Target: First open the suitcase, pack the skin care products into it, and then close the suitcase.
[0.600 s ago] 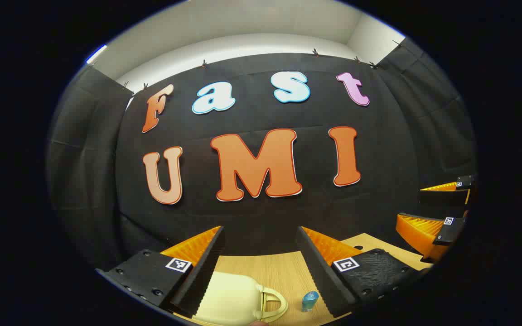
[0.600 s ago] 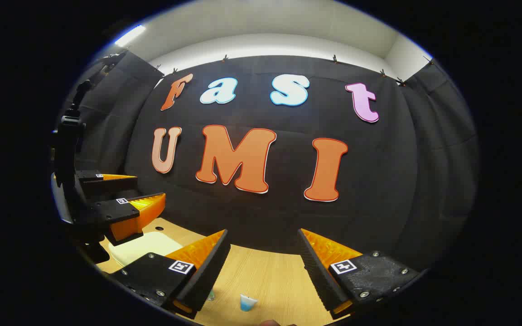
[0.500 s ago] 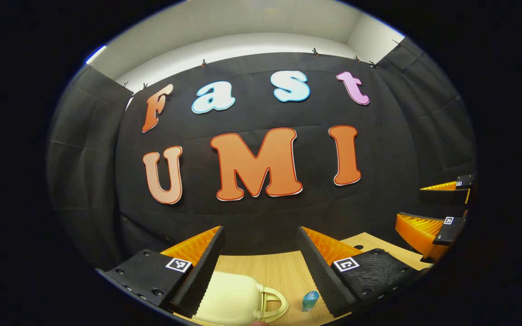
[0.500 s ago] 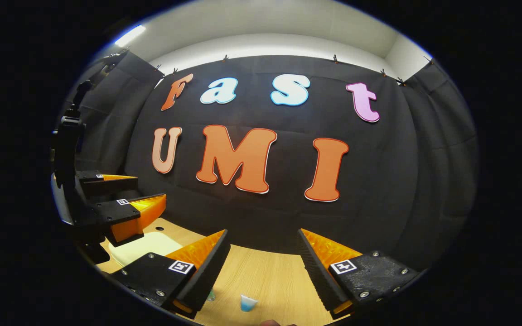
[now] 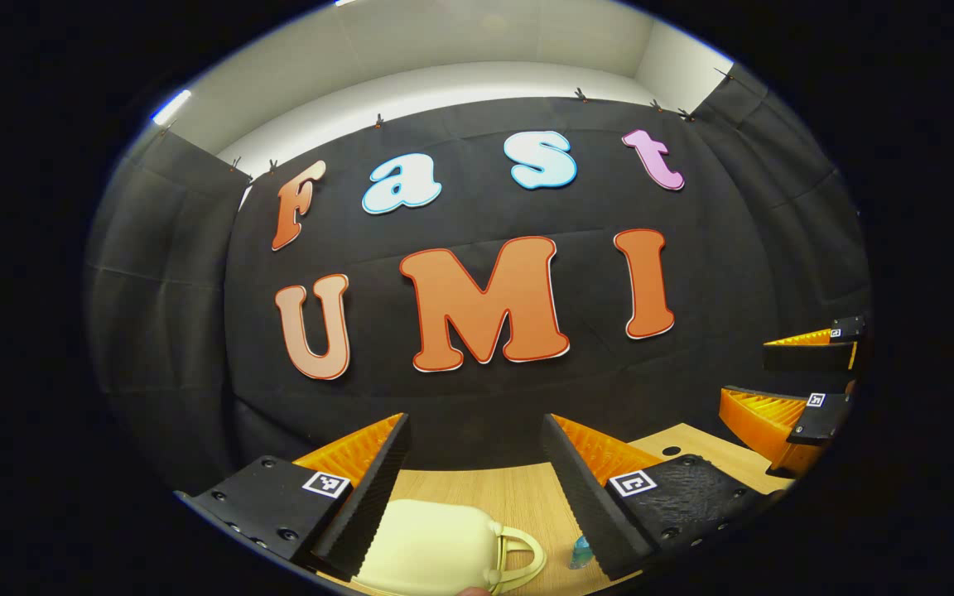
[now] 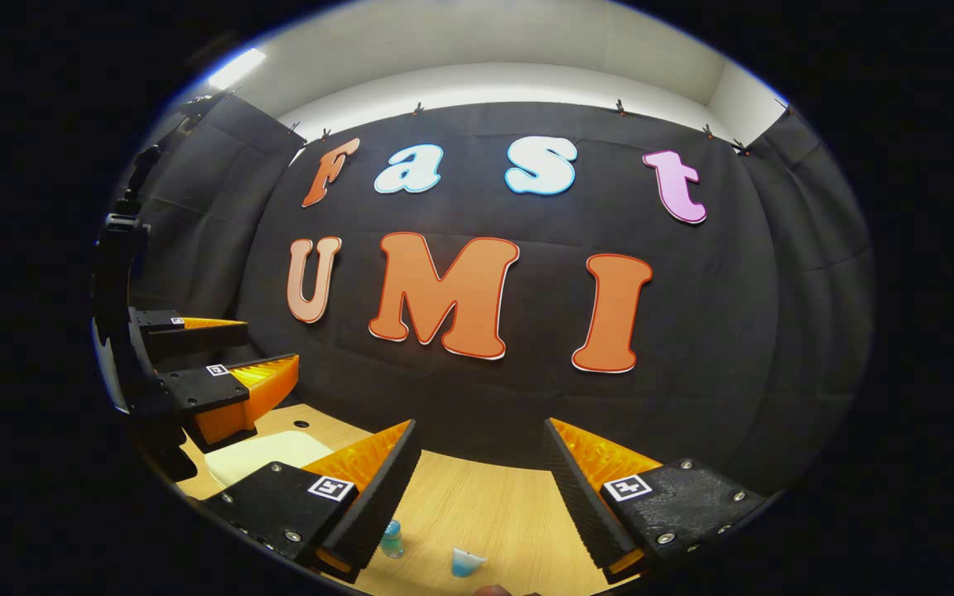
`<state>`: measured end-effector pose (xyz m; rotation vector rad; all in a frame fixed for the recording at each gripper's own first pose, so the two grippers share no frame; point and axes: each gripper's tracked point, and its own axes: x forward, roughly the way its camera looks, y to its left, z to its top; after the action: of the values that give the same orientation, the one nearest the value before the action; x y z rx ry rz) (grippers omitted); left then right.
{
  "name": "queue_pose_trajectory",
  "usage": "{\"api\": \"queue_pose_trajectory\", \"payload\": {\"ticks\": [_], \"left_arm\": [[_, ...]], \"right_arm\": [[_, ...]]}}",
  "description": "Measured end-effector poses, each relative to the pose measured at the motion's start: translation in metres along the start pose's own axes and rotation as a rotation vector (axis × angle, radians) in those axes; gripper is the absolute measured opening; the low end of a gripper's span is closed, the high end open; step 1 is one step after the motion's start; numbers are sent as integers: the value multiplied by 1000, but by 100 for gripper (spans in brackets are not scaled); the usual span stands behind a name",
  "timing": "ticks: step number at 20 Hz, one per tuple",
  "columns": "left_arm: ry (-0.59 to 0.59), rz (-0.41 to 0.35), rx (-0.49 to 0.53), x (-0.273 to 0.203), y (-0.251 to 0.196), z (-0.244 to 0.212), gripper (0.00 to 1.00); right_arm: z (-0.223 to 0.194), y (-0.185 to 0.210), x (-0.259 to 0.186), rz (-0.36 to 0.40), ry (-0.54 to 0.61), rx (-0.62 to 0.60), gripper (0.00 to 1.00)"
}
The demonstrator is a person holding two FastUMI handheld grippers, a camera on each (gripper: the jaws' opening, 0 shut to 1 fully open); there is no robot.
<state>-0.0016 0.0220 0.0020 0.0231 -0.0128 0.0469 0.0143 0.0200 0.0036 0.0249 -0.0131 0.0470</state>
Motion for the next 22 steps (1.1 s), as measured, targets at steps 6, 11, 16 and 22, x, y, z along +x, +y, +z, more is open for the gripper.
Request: {"api": "queue_pose_trajectory", "payload": {"ticks": [6, 11, 16, 22], "left_arm": [[-2, -10, -3, -1, -2, -1, 98], [31, -75, 35, 0, -18, -16, 98], [107, -154, 168, 1, -39, -60, 98], [181, -198, 337, 1, -49, -120, 100]], "right_arm": [[-3, 4, -6, -7, 9, -5, 94], [-7, -13, -12, -55, 20, -12, 94], [-15, -32, -22, -101, 40, -10, 94], [-27, -58, -32, -138, 65, -3, 94]]}}
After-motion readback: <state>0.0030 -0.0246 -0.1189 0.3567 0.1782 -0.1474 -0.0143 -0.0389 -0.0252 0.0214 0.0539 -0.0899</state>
